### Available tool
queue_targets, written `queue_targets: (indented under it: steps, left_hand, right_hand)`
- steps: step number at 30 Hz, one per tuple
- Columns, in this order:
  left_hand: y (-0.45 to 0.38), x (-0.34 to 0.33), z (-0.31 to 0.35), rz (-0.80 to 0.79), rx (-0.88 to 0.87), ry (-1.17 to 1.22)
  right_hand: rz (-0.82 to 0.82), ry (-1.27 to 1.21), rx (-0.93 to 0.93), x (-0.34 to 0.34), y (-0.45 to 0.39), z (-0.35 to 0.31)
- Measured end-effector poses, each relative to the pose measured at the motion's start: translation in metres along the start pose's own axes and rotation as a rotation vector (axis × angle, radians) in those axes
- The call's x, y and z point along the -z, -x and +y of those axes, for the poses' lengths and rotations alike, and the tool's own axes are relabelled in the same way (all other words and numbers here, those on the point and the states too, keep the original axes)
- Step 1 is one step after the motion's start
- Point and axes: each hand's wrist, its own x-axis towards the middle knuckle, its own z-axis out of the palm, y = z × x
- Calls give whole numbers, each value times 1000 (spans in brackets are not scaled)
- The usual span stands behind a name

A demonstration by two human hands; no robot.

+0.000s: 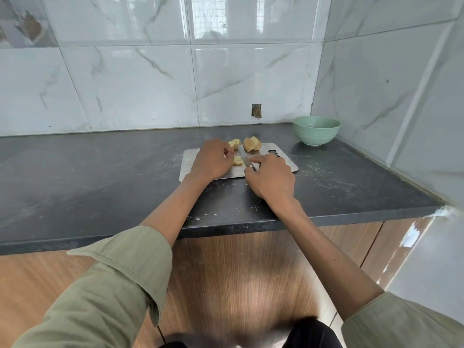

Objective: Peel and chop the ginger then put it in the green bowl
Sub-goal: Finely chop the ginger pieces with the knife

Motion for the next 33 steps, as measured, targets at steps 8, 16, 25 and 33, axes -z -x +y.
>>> queue_targets:
  steps: [8,16,25,33]
  left_hand:
    - [4,5,0,-82,-25,-14]
    - [7,9,3,-94,-14,5]
    - [8,4,3,-60,-4,23]
    - [8,5,2,-71,-27,72]
  right_hand:
    - [-34,78,6,-5,-4,2]
    - [-48,94,20,-7,-5,2]
    - [-10,61,79,-5,-2,2]
    - [-89,147,105,-5,-4,-4]
